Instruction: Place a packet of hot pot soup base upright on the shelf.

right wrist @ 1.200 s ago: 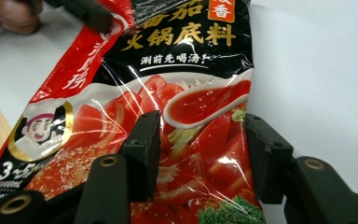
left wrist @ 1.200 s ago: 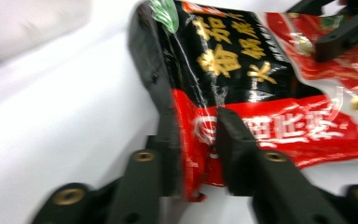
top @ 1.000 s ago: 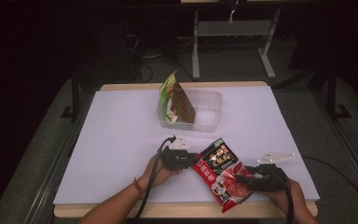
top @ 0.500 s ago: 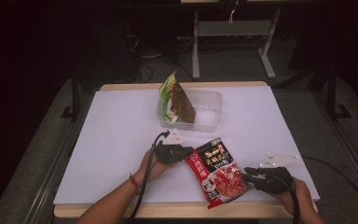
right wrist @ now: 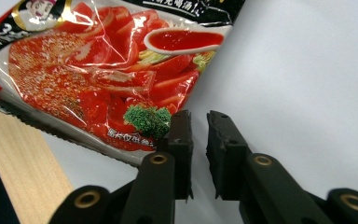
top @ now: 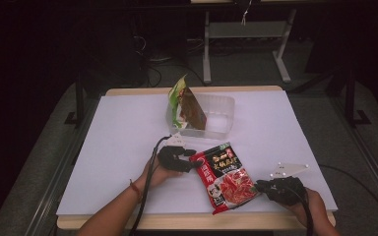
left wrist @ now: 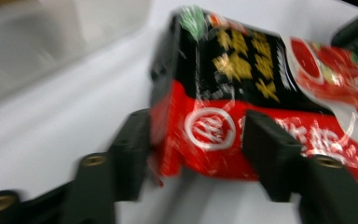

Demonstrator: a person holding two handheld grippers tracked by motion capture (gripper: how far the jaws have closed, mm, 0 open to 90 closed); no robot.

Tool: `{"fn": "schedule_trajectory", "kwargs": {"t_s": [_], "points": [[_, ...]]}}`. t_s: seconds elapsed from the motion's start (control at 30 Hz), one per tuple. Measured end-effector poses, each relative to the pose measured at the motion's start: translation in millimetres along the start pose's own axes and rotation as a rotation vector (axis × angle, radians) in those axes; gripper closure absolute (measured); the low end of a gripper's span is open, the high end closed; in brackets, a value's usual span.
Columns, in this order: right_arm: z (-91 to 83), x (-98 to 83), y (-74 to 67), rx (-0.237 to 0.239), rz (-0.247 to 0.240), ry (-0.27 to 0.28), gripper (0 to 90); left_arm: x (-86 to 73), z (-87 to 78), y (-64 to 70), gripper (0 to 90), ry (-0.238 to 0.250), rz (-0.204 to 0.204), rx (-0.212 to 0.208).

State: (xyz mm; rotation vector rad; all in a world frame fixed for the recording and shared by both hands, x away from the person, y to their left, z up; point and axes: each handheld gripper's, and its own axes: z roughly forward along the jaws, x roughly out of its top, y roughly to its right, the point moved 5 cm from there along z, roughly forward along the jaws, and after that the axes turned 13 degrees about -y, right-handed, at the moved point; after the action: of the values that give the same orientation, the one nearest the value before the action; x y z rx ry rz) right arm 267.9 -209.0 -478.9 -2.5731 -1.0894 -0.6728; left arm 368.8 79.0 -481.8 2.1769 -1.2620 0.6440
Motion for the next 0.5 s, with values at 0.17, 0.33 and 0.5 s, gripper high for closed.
{"fn": "schedule_trajectory", "kwargs": {"t_s": [0.17, 0.33, 0.5], "points": [[9.5, 1.6, -6.2, -0.02, -0.023, -0.01, 82.2, 2.3, 7.5, 7.6, 27.8, -0.045, 0.012, -0.029], [12.8, 5.7, -11.4, -0.031, -0.037, -0.001, 83.0, 5.2, 15.2, 13.7, 21.5, -0.08, 0.014, -0.033], [14.3, 6.6, -14.0, -0.032, -0.041, 0.007, 84.4, 6.9, 19.4, 18.0, 14.0, -0.1, 0.02, -0.038]]}}
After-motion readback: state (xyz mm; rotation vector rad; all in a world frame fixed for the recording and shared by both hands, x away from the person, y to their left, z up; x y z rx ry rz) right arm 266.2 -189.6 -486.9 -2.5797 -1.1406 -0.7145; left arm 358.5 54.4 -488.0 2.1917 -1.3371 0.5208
